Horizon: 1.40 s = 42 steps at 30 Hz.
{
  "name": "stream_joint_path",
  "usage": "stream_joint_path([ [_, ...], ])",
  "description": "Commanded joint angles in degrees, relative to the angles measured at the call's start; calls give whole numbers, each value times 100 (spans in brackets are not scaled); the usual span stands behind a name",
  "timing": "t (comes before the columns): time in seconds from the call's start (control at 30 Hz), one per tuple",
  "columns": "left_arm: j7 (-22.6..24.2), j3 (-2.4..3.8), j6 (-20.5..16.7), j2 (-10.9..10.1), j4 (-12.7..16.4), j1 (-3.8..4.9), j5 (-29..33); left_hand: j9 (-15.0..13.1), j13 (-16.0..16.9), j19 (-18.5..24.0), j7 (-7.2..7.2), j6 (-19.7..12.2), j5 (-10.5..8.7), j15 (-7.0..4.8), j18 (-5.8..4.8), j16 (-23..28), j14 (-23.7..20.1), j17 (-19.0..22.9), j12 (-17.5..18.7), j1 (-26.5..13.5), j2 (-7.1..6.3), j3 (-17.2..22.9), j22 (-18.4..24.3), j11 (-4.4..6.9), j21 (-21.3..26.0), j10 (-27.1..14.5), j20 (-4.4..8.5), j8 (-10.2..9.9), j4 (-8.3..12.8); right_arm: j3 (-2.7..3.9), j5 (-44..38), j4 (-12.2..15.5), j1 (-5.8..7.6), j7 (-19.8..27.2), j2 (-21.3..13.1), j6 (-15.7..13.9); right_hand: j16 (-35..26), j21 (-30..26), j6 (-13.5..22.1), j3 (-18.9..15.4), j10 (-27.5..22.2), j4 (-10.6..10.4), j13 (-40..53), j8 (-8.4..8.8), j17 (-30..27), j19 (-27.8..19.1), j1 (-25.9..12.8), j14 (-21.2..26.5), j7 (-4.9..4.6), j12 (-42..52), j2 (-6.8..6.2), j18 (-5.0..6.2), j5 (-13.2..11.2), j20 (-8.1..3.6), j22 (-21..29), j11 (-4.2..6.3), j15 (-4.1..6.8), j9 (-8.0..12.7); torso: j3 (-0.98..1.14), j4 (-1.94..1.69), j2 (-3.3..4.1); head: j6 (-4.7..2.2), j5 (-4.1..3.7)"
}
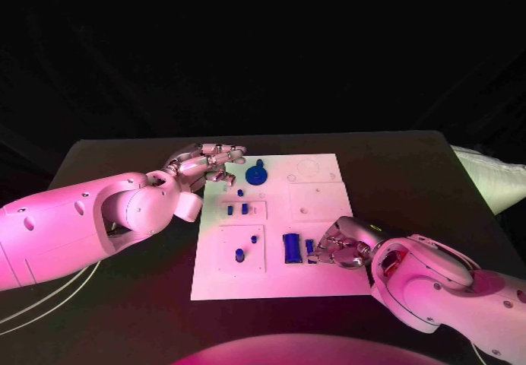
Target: Assemble the parts on the task board
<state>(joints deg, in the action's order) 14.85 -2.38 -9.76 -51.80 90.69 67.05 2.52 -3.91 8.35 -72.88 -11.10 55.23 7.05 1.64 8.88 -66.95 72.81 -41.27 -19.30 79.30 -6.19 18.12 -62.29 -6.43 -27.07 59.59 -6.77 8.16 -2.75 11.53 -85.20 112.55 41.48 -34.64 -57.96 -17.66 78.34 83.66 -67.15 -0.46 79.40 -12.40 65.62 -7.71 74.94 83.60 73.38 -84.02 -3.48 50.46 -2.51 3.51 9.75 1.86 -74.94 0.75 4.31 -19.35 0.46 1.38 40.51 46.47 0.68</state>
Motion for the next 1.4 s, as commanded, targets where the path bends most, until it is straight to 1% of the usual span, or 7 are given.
stream_joint_path([
  [0.03, 26, 3, 107, 5, 0, 1, -16, -2, 7, 5, 15, -35, -13, -6, 117, -12, -32, 8, -40, 33, 4, -34, 5, -4, 36, -29, -42, 36, -2, -9, -65, 23, -15, 55, -9, -48, -24, -5, -22, -36, 9, 43, -9, 30, 45, 21, 83, -336, -3, -30, -18, -87, 6, -6, -502, 14, 27, 5, 4, 11, -2, -9, 9],
  [0.23, 36, 2, 104, 6, -32, 1, -16, -2, 7, 6, 15, -36, -12, -6, 117, -11, -33, 10, -40, 33, 4, -35, 6, -4, 38, -30, -42, 36, -2, 7, 342, 109, 45, 304, -123, -581, -217, -144, 76, -217, -147, 19, -239, 101, -171, -109, 96, -282, -57, -432, -110, -37, 146, 14, -299, -30, -4, 32, -5, 7, -23, -49, -20],
  [0.43, 69, 0, 98, 32, -132, -6, 38, -2, 7, 21, 14, -38, -12, -5, 126, 8, -50, 54, -44, 33, 5, -38, 32, -5, 96, -33, -42, 38, -3, 17, 1761, -113, 377, 1315, -214, -1189, -723, -500, 295, -442, -567, -63, -907, 245, -703, -413, 140, -148, -155, -1499, -139, 79, 234, 84, 183, -122, -80, 87, -24, 16, -66, -112, -47],
  [0.73, 297, -1, -89, 88, -329, -46, 332, -3, -39, 673, 65, -61, -9, 31, 153, 1160, -1141, 1375, -121, 87, 55, -113, 395, 10, 752, -119, -81, 135, -12, 10, 5125, -1065, 795, 3901, -25, -1224, -3820, -3066, 840, -311, -1372, 210, -2129, 420, -3471, -2147, 1045, 776, -411, -2927, 253, 688, 312, 239, 3168, -337, -265, 229, -84, 30, -246, -241, -64],
  [0.83, 419, -1, -202, 128, -443, -57, 400, 10, -134, 1149, 70, -106, -15, 78, 149, 2007, -1484, 1826, -25, 125, 61, -88, 710, -18, 1193, -137, -136, 141, -21, 7, 5995, -1466, 870, 4557, 161, -1092, -4671, -3789, 995, 34, -1622, 413, -2854, 415, -3886, -2487, 1589, 1274, -557, -3584, 351, 692, 231, 343, 3669, -506, -423, 343, -113, 50, -323, -308, -49],
  [1.17, 874, 1, -659, 329, -873, -133, 532, 17, -477, 2629, 162, -43, -21, 572, 133, 4851, -1798, 3041, 780, 178, -14, 153, 2336, -248, 2367, -38, -692, -40, -97, 4, 7266, -2759, 1063, 5542, 891, -448, -7233, -6155, 1161, 797, -1639, 361, -5241, 418, -5796, -3069, 1556, 2278, -719, -4694, 16, 674, -129, 972, 5370, -880, -1008, 908, -93, 60, -528, -770, -58],
  [1.4, 1059, 5, -909, 592, -1123, -156, 542, 20, -486, 3375, 344, -88, -29, 723, 163, 5920, -1938, 3561, 1367, 120, 57, -170, 3617, -398, 2368, -250, -965, -426, -64, 4, 7528, -3603, 1175, 5745, 1326, -133, -7476, -7020, 1219, 898, -1759, 641, -6029, 410, -6497, -2843, 1184, 2063, -717, -4689, 31, 701, -212, 1096, 6110, -938, -1091, 1262, -63, 33, -605, -1021, -58],
])
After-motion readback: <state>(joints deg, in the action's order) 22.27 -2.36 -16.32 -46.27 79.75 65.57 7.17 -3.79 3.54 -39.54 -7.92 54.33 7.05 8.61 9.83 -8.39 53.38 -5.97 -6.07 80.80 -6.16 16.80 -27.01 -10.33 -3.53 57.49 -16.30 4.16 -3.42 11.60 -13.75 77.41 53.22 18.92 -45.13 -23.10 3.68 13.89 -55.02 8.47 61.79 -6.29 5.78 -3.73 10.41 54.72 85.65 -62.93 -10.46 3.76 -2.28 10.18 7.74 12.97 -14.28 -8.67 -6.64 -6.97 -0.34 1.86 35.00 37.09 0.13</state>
